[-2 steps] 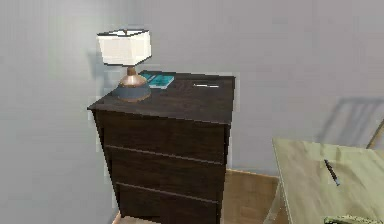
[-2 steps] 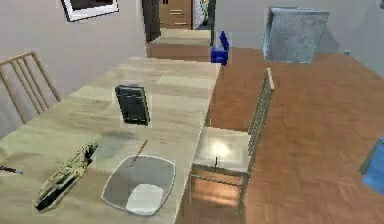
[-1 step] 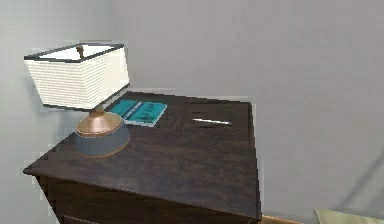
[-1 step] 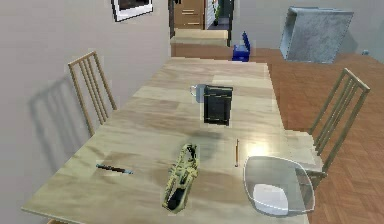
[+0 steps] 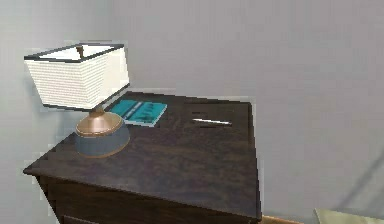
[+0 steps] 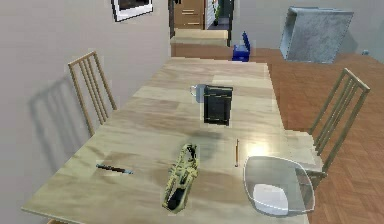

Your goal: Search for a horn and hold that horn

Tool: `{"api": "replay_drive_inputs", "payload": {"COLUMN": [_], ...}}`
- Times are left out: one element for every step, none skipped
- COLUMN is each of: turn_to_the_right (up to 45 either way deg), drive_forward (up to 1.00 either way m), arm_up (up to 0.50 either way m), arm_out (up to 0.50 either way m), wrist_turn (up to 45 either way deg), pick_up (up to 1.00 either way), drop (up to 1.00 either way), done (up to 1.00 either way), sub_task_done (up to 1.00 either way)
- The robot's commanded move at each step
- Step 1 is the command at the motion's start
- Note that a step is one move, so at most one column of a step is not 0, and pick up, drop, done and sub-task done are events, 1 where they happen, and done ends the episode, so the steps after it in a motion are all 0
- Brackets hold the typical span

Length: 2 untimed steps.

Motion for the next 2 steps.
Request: {"api": "replay_drive_inputs", "payload": {"turn_to_the_right": [0.0, 0.0], "drive_forward": [0.0, 0.0], "arm_up": [0.38, 0.0], "arm_out": [0.0, 0.1], "wrist_turn": [0.0, 0.0], "pick_up": [0.0, 0.0], "drop": [0.0, 0.0], "done": [0.0, 0.0], "sub_task_done": [0.0, 0.0]}}
